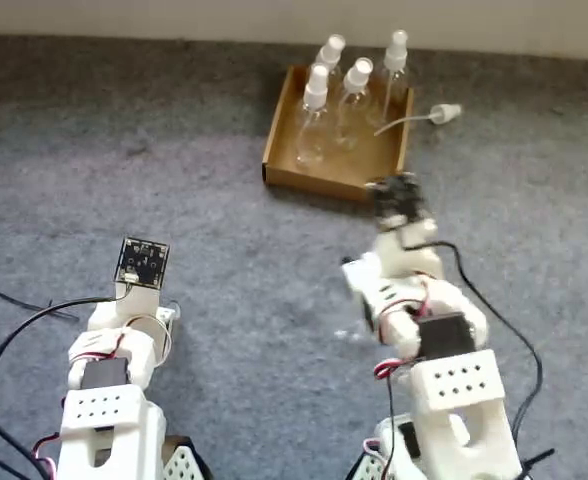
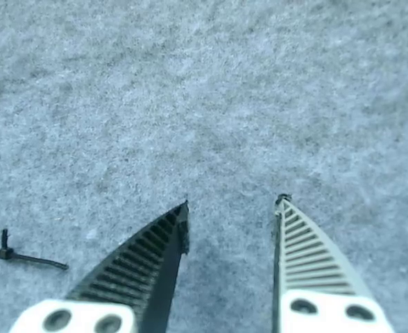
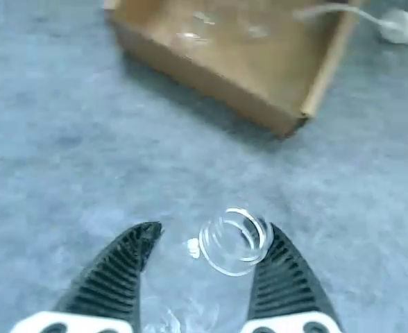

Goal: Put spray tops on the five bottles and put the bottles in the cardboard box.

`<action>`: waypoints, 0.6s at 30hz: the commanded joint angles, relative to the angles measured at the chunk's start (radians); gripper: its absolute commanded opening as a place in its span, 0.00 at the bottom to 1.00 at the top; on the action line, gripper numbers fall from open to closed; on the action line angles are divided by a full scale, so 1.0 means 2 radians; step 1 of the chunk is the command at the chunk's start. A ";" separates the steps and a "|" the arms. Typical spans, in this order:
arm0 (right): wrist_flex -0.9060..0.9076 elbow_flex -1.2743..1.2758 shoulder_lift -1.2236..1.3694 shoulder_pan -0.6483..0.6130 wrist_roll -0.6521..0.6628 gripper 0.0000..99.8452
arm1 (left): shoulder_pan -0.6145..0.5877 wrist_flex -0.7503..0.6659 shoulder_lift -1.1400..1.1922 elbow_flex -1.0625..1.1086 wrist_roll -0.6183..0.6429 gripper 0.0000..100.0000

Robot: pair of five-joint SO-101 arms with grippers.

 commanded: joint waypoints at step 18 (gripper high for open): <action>0.050 -0.091 0.181 -0.115 -0.051 0.36 | -0.006 -0.006 -0.006 0.001 -0.002 0.19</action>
